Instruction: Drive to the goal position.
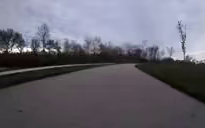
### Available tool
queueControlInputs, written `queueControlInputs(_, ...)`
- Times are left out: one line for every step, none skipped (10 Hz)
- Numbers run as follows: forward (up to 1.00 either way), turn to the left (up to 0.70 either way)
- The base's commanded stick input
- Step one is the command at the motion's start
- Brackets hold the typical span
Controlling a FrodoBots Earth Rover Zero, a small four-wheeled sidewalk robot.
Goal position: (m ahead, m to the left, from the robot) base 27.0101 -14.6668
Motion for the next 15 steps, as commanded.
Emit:
queueControlInputs(1.00, 0.00)
queueControlInputs(1.00, 0.00)
queueControlInputs(1.00, 0.00)
queueControlInputs(1.00, 0.00)
queueControlInputs(1.00, -0.03)
queueControlInputs(1.00, -0.14)
queueControlInputs(1.00, -0.35)
queueControlInputs(1.00, -0.40)
queueControlInputs(1.00, -0.40)
queueControlInputs(1.00, -0.40)
queueControlInputs(1.00, -0.40)
queueControlInputs(1.00, -0.40)
queueControlInputs(1.00, -0.40)
queueControlInputs(1.00, -0.40)
queueControlInputs(1.00, -0.39)
